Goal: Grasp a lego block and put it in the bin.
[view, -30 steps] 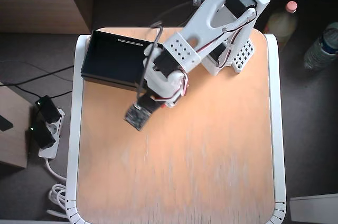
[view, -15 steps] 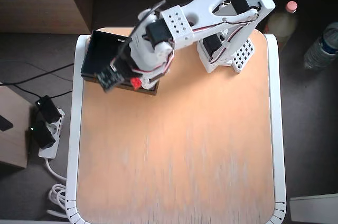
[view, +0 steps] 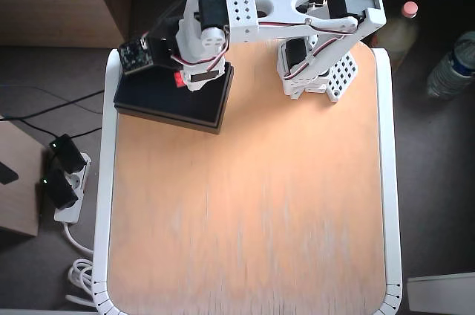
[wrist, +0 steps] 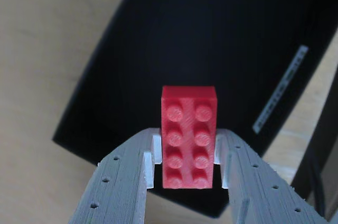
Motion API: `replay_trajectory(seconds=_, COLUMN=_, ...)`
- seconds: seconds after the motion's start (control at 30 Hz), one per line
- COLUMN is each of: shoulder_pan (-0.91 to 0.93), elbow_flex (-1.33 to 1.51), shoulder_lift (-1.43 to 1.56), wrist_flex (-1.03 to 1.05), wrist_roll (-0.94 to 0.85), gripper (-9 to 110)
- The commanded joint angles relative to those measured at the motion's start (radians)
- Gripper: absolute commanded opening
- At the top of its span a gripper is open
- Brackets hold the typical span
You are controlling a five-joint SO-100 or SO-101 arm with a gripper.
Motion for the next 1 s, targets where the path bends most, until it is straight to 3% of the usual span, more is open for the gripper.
replay_trajectory(seconds=0.0, shoulder_pan=0.041, elbow_flex=-0.144, shoulder_lift=-0.037, wrist_flex=-0.04, wrist_roll=-0.005, gripper=0)
replay_trajectory(seconds=0.5, shoulder_pan=0.046, elbow_flex=-0.144, shoulder_lift=-0.196, wrist_flex=-0.222, wrist_roll=-0.057, gripper=0)
replay_trajectory(seconds=0.97, shoulder_pan=0.046, elbow_flex=-0.144, shoulder_lift=-0.233, wrist_flex=-0.252, wrist_roll=-0.049, gripper=3)
